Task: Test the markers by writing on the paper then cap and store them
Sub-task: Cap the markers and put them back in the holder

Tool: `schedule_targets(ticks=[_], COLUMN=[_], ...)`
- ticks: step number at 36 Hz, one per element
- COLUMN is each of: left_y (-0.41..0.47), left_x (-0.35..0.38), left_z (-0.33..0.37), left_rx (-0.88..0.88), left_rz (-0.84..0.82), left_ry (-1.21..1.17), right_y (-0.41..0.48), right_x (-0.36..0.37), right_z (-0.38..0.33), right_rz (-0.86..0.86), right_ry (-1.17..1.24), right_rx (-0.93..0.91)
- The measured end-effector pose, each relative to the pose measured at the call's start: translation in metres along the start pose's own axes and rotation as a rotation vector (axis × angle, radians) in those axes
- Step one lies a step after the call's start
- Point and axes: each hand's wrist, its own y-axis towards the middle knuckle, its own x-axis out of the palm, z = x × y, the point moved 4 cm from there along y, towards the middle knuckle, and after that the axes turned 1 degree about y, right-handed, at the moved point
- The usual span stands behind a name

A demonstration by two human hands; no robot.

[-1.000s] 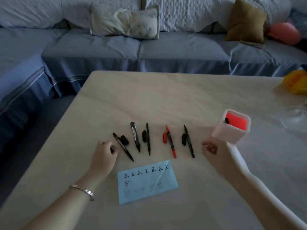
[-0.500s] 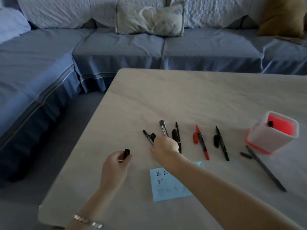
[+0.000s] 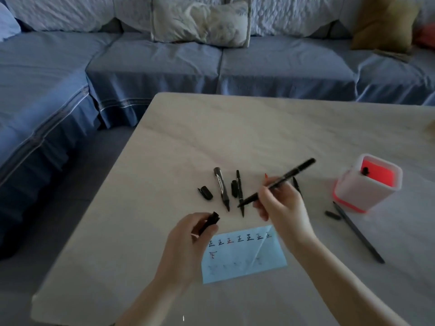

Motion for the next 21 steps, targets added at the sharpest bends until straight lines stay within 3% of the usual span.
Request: schedule_targets(ticks=[3, 12, 21], left_y=[-0.008, -0.026, -0.033], left_x=[0.013, 0.048, 0.057], left_z=[0.017, 0.049, 0.061], left_rx=[0.015, 0.107, 0.131], left_rz=[-0.01, -0.137, -0.161], left_ry=[-0.087, -0.081, -0.04], right_y=[-0.019, -0.051, -0.057], right_x=[-0.032, -0.076, -0.081], right_z=[0.005, 0.026, 0.024], right_rz=[0.045, 0.047, 0.012], right_ry=[0.181, 0.343, 0.334], right_rx=[0.043, 0.095, 0.05])
